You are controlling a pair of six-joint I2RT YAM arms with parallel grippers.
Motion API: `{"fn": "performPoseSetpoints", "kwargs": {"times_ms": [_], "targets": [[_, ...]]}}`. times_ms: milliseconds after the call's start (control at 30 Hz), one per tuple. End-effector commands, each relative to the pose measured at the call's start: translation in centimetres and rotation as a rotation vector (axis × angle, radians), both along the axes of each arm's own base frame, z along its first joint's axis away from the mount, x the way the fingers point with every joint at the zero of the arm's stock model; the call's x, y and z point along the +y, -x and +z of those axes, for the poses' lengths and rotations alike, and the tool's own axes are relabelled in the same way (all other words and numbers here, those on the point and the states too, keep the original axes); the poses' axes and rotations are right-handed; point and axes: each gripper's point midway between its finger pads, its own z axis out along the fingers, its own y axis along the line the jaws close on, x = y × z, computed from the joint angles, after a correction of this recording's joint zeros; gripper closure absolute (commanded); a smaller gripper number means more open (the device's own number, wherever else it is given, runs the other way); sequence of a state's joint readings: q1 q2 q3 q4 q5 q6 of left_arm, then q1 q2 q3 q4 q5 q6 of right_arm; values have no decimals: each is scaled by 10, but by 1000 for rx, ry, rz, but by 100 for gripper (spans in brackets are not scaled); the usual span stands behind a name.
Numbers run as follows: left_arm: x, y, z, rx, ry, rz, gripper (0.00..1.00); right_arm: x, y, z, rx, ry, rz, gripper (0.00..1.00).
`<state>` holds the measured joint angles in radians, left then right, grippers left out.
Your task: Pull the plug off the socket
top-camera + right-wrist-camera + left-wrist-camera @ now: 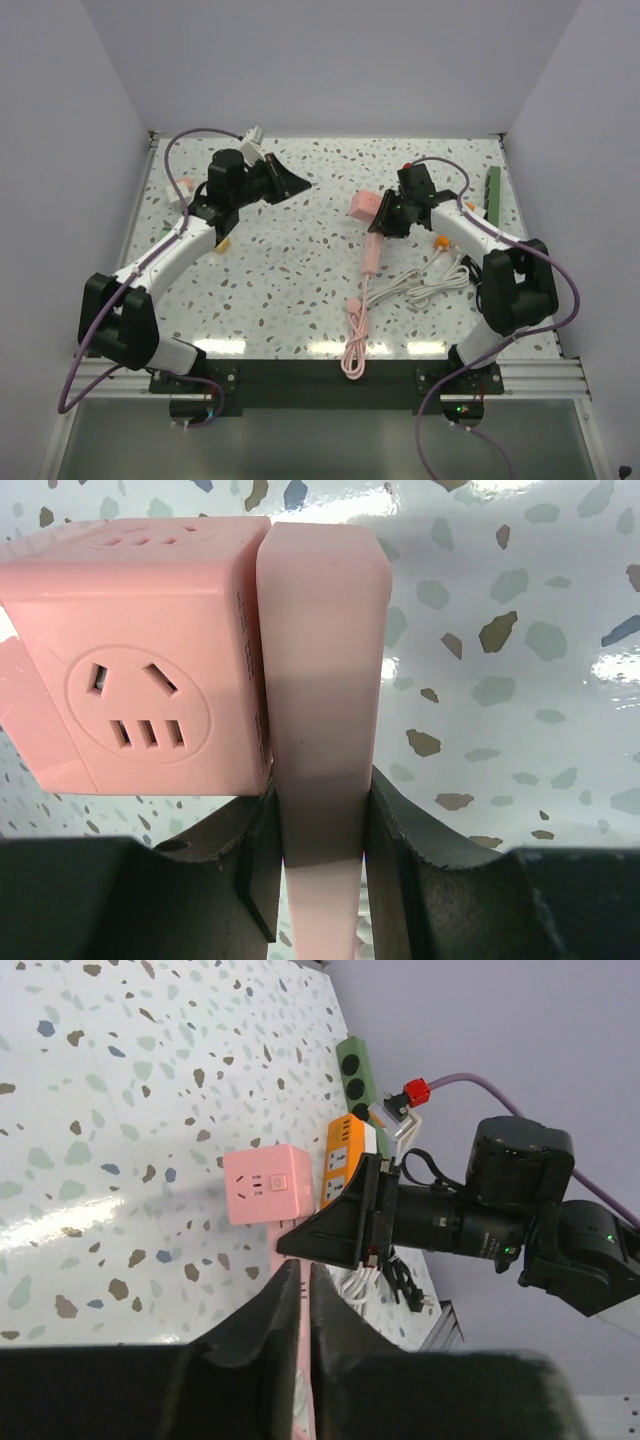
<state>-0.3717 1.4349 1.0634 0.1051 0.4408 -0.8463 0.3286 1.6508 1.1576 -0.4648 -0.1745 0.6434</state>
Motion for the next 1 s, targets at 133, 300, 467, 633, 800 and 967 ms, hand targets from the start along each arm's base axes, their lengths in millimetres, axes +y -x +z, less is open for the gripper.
{"fn": "performPoseSetpoints", "kwargs": {"times_ms": [133, 300, 467, 633, 800, 967], "targets": [[-8, -6, -13, 16, -45, -27, 38, 27, -5, 37, -113, -81, 122, 100], [-25, -11, -28, 35, -87, -68, 3, 42, 0, 50, -138, -120, 196, 100], [-49, -9, -37, 47, -98, -116, 0, 53, 2, 60, -155, -142, 236, 100], [-66, -10, -52, 70, -103, -135, 0, 66, 3, 67, -165, -162, 268, 100], [-71, -13, -59, 74, -114, -139, 0, 74, 7, 70, -169, -171, 294, 100], [-67, -17, -78, 98, -163, -119, 0, 84, 9, 77, -188, -209, 326, 100]]}}
